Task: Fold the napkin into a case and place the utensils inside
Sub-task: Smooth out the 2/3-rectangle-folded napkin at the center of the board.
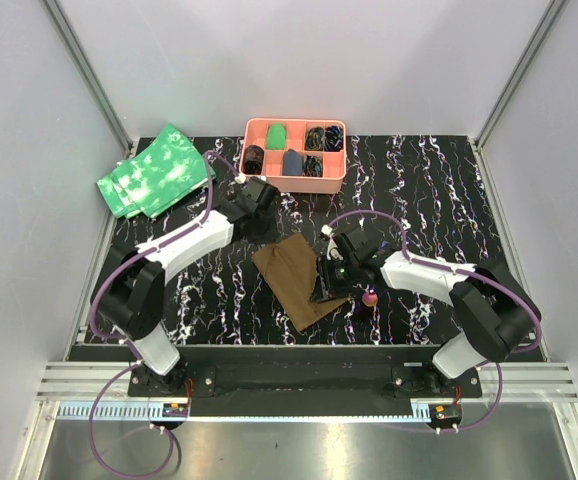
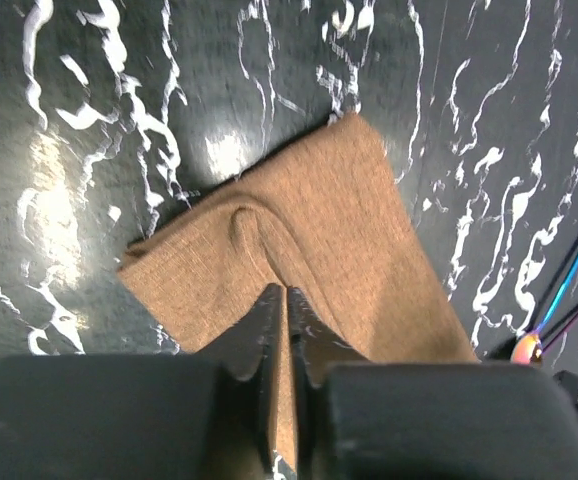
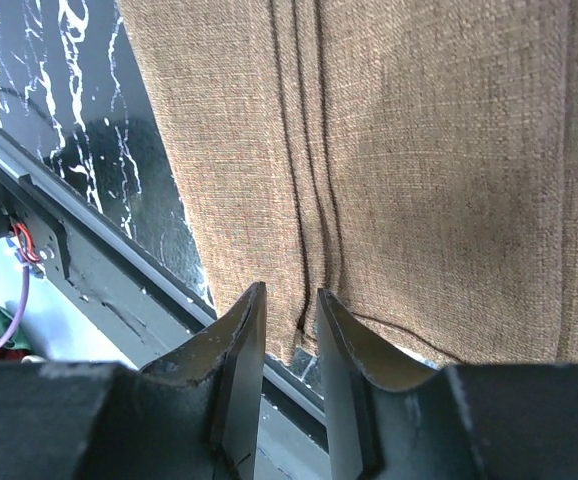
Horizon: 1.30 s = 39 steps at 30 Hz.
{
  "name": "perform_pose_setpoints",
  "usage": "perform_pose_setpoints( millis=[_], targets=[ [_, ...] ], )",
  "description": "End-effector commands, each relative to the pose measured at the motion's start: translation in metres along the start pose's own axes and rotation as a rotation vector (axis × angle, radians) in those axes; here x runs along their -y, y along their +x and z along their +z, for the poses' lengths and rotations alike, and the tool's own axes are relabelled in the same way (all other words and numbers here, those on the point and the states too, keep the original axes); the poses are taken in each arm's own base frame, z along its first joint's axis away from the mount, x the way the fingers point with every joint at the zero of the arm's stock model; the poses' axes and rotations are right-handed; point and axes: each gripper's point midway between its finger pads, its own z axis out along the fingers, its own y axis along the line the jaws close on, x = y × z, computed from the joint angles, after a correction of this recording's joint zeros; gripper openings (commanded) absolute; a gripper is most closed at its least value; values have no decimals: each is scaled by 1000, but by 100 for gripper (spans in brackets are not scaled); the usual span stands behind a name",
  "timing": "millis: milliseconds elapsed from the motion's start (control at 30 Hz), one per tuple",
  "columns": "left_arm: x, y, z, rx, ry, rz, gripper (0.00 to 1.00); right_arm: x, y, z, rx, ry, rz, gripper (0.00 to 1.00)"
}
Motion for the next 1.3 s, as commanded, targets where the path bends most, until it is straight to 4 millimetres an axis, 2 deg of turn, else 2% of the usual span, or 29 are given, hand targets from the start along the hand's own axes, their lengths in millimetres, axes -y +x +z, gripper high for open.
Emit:
perform_pose_setpoints(
  millis=[0, 100, 567, 767, 800, 833, 933, 1000, 1100, 1133, 1167, 1233, 1267],
  targets=[
    [1, 23, 11, -83, 22, -7, 1, -14, -5, 1, 11, -66, -6, 34],
    [5, 33, 23, -124, 47, -23, 0, -14, -1, 2, 8, -84, 7, 33],
    [-2, 36, 72, -142, -2, -47, 0, -7, 29, 12, -40, -94, 48, 29],
    [0, 29, 81, -130, 10, -50, 0, 7, 49, 24, -76, -76, 92, 26],
    [0, 28, 81, -127, 11, -49, 0, 6, 54, 25, -88, -75, 93, 26],
    [0, 26, 80, -122, 14, -37, 0, 1, 49, 28, -64, -96, 87, 26],
    [4, 23, 75, -118, 36, 2, 0, -11, 50, 32, -73, -115, 74, 26],
    [10, 16, 62, -84, 56, 32, 6, -19, 47, 29, -69, -142, 78, 26],
    [16, 12, 37, -55, 92, 73, 20, -26, 30, 12, -6, -103, 55, 29],
    [14, 17, 32, -63, 98, 79, 24, -32, 19, 0, 34, -95, 38, 31],
    [19, 12, 18, -37, 127, 79, 27, -32, 14, -7, 51, -85, 32, 34],
    [20, 20, 7, -51, 156, 73, 29, -36, 1, -24, 81, -61, 2, 41],
    [25, 18, -5, -32, 182, 71, 29, -30, -9, -30, 108, -35, 3, 45]
  ],
)
